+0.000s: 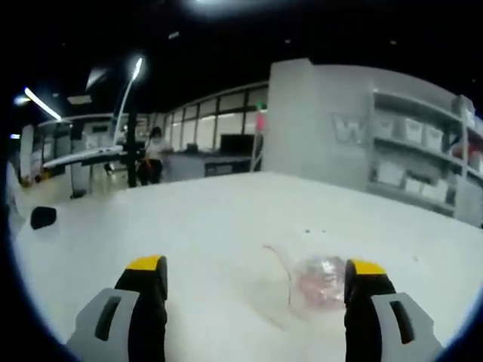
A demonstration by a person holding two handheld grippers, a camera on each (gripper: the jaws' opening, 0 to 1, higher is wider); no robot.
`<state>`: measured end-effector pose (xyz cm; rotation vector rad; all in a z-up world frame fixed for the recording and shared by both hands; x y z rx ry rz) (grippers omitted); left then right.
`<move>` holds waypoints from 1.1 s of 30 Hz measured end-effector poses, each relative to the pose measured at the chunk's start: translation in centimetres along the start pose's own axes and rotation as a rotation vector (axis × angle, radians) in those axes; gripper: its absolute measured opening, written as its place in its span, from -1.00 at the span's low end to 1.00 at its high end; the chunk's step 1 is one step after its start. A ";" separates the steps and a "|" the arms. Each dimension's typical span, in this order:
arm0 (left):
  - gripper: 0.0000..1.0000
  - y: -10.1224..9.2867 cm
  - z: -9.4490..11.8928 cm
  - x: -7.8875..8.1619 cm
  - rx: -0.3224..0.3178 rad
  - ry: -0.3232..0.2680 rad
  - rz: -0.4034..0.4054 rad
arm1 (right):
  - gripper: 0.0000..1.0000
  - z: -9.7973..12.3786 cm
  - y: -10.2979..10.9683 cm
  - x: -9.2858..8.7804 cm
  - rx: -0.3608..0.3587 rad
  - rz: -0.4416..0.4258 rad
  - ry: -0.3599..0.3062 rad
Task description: Open the resealable bag by pulling the two sides of the seal apart until the entire bag opening is separated and visibly accessible.
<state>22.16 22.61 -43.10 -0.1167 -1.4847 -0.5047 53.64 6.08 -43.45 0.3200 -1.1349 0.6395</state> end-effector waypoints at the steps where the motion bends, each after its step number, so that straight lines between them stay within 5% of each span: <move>1: 0.99 0.0 0.1 0.0 0.002 0.002 -0.001 | 0.99 0.0 0.0 0.0 0.000 -0.001 0.000; 19: 0.99 0.7 0.6 -1.0 0.030 0.033 0.012 | 0.99 1.3 -0.9 -0.8 -0.003 -0.047 -0.022; 33: 0.99 0.3 0.4 -0.8 0.025 0.030 0.009 | 0.96 4.5 -0.6 -1.4 -0.006 -0.068 -0.066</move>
Point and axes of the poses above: the point that each gripper's makers call its tool centre point, and the gripper's own axes: z roughly backward along the fingers, y roughly to its left, x roughly out of its top, the point moved 9 cm from there along z, roughly backward along the fingers, and after that the axes turned 10 degrees about y, right-handed, at the moved point
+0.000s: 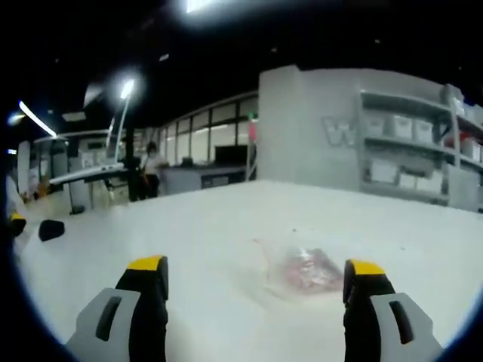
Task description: Open the resealable bag by pulling the two sides of the seal apart until the entire bag opening is separated and visibly accessible.
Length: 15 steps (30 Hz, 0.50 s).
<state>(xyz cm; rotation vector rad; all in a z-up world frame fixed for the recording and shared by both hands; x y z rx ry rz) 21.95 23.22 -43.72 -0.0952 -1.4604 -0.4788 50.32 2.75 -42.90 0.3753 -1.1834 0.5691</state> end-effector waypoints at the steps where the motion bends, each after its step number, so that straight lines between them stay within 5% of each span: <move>1: 0.99 -0.1 0.0 0.0 -0.001 -0.001 -0.001 | 0.96 0.2 0.0 -0.1 0.000 -0.001 -0.001; 15: 0.99 -0.6 0.4 0.4 -0.004 -0.012 -0.010 | 0.90 1.5 -0.3 -0.5 -0.012 -0.019 -0.017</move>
Point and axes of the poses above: the point that each gripper's makers call its tool centre point, and the gripper's own axes: z roughly backward along the fingers, y roughly to its left, x roughly out of its top, the point moved 9 cm from there along z, roughly backward along the fingers, and after that the axes turned 10 degrees about y, right-handed, at the moved point
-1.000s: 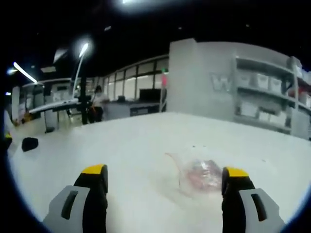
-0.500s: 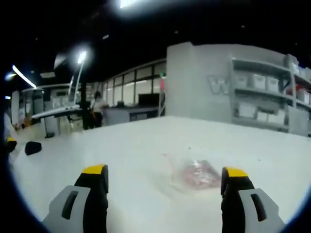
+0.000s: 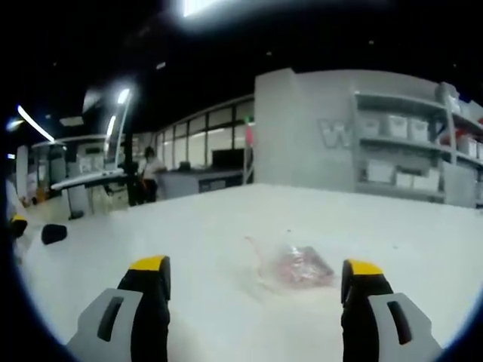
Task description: Open the resealable bag by pulling the two sides of the seal apart until the entire bag opening is separated and visibly accessible.
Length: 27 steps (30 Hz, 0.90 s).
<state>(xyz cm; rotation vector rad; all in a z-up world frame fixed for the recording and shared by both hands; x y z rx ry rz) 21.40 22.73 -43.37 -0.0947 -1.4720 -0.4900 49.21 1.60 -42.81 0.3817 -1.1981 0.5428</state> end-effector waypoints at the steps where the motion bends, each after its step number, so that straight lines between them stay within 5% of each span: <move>1: 0.99 0.0 0.0 0.0 0.000 -0.001 -0.001 | 0.89 0.1 0.0 -0.1 0.002 -0.002 -0.001; 27: 0.97 -0.7 0.3 0.3 -0.010 -0.011 -0.006 | 0.71 2.6 -0.9 -1.0 -0.011 -0.026 -0.013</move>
Point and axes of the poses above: the point that each gripper's makers call its tool centre point, and the gripper's own axes: z roughly backward along the fingers, y roughly to its left, x roughly out of its top, the point moved 9 cm from there along z, roughly backward along the fingers, and after that the axes turned 10 degrees about y, right-handed, at the moved point
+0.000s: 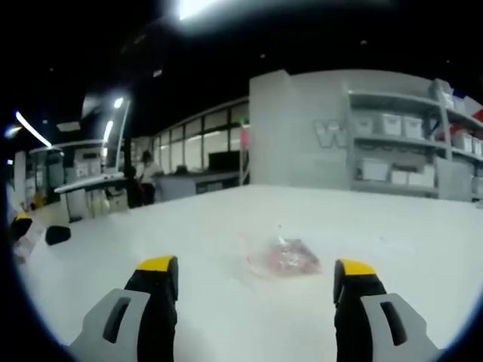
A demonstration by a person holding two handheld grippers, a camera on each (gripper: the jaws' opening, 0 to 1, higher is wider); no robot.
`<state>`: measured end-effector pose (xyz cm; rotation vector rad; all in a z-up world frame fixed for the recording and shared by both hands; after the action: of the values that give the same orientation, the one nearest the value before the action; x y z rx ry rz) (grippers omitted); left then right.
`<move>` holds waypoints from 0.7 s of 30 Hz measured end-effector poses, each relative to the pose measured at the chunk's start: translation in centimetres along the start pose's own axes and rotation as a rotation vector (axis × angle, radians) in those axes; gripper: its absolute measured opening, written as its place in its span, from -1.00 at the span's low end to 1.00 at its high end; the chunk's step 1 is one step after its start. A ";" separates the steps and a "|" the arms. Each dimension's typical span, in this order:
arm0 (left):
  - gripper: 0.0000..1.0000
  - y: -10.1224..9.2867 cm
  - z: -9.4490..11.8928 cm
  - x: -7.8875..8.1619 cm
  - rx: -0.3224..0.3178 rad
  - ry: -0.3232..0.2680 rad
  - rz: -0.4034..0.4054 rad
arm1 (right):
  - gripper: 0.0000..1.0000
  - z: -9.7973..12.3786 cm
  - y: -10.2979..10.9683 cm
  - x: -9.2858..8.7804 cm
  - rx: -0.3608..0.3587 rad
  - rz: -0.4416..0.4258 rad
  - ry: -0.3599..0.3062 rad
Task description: Open the resealable bag by pulling the two sides of the seal apart until the entire bag opening is separated and visibly accessible.
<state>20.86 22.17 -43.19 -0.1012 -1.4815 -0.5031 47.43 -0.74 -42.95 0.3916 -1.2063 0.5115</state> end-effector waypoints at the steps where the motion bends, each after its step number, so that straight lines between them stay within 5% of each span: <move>1: 0.97 0.0 0.0 0.0 -0.001 0.001 0.001 | 0.71 0.1 0.0 0.0 0.000 0.000 -0.001; 21: 0.97 -0.3 -0.1 0.1 -0.006 0.001 -0.002 | 0.69 2.0 -0.9 0.0 -0.017 -0.008 -0.033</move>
<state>20.82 21.90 -43.18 -0.1038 -1.4791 -0.5093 46.35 -2.54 -42.32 0.3916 -1.2392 0.4894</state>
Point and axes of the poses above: the point that each gripper's makers call its tool centre point, and the gripper's own axes: z roughly backward along the fingers, y roughly to its left, x roughly out of its top, the point moved 9 cm from there along z, roughly backward along the fingers, and after that the axes turned 10 degrees about y, right-handed, at the moved point
